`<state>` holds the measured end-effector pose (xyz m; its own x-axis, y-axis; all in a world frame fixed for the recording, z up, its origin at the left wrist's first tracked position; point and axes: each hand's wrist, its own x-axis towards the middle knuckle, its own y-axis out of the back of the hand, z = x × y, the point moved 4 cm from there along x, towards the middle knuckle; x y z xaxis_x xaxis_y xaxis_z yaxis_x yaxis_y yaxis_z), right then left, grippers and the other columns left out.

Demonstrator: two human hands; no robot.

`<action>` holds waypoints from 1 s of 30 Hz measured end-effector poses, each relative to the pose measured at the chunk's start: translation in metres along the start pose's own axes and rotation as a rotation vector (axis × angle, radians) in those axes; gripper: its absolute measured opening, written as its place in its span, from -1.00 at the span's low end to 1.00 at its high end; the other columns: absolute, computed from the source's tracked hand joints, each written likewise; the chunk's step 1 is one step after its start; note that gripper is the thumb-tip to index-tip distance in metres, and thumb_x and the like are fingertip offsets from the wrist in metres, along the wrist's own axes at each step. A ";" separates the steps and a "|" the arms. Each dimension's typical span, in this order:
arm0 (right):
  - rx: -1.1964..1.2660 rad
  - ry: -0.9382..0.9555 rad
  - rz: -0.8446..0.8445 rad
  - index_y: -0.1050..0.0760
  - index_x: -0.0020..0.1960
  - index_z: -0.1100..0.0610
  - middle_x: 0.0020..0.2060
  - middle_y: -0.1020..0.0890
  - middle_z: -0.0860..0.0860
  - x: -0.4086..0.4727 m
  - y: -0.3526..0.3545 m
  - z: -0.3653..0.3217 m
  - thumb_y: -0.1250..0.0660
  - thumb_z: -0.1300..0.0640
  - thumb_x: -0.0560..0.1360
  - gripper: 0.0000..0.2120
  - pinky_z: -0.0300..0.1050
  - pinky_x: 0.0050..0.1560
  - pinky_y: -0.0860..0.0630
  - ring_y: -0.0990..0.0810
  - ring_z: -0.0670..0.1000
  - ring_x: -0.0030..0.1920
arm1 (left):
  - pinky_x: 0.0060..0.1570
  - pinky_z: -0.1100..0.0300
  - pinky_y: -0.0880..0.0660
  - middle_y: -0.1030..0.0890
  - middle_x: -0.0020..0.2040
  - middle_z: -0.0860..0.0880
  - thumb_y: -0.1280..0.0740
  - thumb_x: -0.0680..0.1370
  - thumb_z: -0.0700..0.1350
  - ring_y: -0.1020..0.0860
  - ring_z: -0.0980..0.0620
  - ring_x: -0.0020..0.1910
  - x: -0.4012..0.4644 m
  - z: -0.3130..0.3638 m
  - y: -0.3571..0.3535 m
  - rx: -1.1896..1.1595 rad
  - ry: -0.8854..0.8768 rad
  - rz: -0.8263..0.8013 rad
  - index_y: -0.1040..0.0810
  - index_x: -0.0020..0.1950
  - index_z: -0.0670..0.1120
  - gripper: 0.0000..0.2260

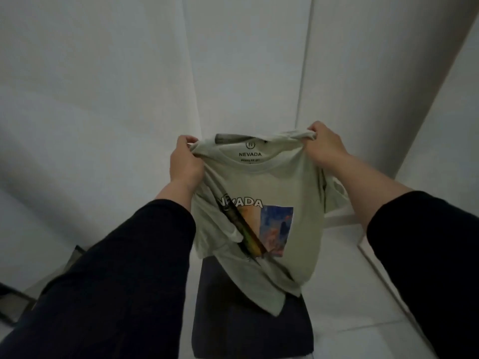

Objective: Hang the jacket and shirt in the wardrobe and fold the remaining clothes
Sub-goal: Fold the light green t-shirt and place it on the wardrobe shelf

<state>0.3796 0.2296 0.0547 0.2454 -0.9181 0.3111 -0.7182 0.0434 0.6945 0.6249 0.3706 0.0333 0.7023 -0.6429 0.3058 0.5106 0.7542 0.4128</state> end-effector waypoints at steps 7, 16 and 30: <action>-0.030 0.096 0.055 -0.57 0.14 0.17 0.15 -0.61 0.14 0.007 0.047 -0.008 -0.20 0.24 0.54 -0.76 -0.20 -0.01 -0.34 -0.53 0.14 0.16 | 0.02 0.16 -0.41 -0.60 0.14 -0.07 -0.20 0.47 -0.28 -0.54 -0.10 0.12 0.008 0.048 0.028 0.323 -0.178 0.106 -0.61 0.11 -0.03 -0.68; -0.252 0.056 0.082 -0.64 0.09 0.05 0.10 -0.64 0.11 0.007 0.055 -0.005 -0.26 0.09 0.54 -0.77 -0.08 0.01 -0.47 -0.57 0.18 0.12 | -0.09 0.09 -0.57 -0.65 -0.12 -0.04 -0.48 0.43 -0.07 -0.62 -0.05 -0.09 0.009 0.056 0.048 0.713 -0.086 -0.256 -0.65 -0.09 -0.03 -0.90; 0.170 -0.210 -0.210 -0.37 0.01 0.11 -0.07 -0.51 0.20 0.009 0.033 -0.014 -0.05 0.22 0.62 -0.86 0.18 0.04 -0.59 -0.61 0.23 -0.10 | -0.09 0.17 -0.32 -0.58 0.06 -0.20 -0.21 0.55 -0.29 -0.51 -0.17 0.07 0.010 0.038 0.025 0.393 -0.083 -0.046 -0.60 0.02 -0.16 -0.81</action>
<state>0.3674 0.2286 0.0893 0.2728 -0.9619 0.0200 -0.7685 -0.2053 0.6060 0.6253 0.3780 0.0794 0.6324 -0.6954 0.3413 0.3009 0.6265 0.7190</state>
